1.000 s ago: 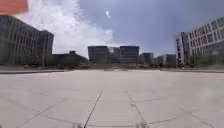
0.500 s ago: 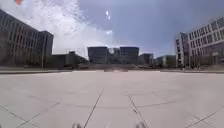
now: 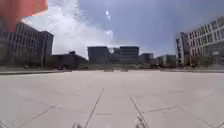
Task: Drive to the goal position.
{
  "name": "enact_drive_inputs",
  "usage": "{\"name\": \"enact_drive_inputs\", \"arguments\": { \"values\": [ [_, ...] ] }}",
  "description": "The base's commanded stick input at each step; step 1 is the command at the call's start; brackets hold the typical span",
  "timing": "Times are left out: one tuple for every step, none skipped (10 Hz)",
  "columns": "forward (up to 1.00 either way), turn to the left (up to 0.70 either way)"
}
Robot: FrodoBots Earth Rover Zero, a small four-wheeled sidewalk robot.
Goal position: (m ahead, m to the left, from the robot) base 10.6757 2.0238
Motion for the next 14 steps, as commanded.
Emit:
{"name": "enact_drive_inputs", "arguments": {
  "values": [
    [0.45, 0.07],
    [0.45, 0.07],
    [0.45, 0.06],
    [0.45, 0.06],
    [0.45, 0.06],
    [0.45, 0.07],
    [0.45, 0.07],
    [0.45, 0.08],
    [0.45, 0.07],
    [0.45, 0.07],
    [0.45, 0.07],
    [0.45, 0.07],
    [0.45, 0.07],
    [0.45, 0.08]
  ]
}}
